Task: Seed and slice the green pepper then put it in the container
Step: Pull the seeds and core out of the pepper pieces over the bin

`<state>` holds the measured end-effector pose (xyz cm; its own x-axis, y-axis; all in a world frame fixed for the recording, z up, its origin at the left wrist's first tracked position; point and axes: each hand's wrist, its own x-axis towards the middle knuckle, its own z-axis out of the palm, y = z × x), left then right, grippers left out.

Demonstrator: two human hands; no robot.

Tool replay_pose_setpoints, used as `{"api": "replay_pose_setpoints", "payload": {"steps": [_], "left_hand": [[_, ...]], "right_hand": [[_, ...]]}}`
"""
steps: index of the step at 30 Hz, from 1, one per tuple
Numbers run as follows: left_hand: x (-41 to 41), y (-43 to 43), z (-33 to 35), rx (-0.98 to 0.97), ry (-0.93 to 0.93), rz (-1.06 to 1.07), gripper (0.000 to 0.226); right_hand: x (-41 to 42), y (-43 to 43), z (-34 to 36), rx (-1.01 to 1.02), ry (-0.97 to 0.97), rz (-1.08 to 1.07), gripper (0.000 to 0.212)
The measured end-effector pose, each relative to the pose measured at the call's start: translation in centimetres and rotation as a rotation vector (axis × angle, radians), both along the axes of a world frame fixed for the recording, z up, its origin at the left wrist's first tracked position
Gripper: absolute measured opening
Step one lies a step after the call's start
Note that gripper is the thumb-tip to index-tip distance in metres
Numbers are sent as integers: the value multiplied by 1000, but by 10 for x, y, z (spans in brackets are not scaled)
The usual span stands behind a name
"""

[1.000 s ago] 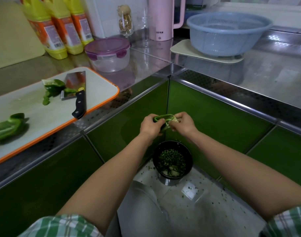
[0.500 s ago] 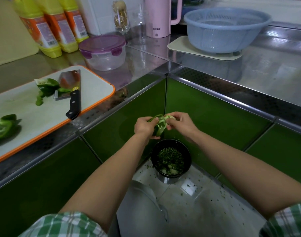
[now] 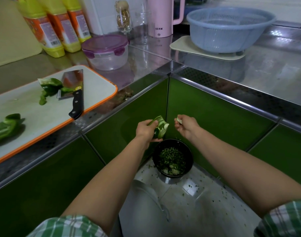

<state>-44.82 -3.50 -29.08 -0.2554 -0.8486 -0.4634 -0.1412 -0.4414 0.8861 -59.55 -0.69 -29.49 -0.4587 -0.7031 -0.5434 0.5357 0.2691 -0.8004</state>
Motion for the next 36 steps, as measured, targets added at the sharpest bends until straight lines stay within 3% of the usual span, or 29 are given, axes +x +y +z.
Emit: {"api": "replay_pose_setpoints", "payload": {"steps": [3, 7, 10, 16, 21, 26, 30, 36], "left_hand": [[4, -4, -4, -23, 10, 9, 25], [0, -4, -2, -21, 64, -25, 30], [-5, -5, -6, -77, 8, -77, 32], [-15, 3, -9, -320, -195, -211, 37], [-16, 6, -7, -514, -329, -283, 28], [-14, 9, -3, -682, -405, -344, 30], [-12, 7, 0, -680, -452, -296, 27], [-9, 3, 9, -344, -212, -216, 34]], "right_hand": [[-5, 2, 1, 48, 206, 102, 23], [-4, 4, 0, 131, 373, 328, 55], [-1, 6, 0, 202, 483, 406, 63], [8, 6, 4, 234, 293, 582, 43], [7, 4, 4, 301, 352, 581, 24], [7, 3, 5, 232, 355, 537, 13], [3, 10, 6, 122, 369, 549, 12], [-4, 18, 7, 11, 531, 656, 7]]}}
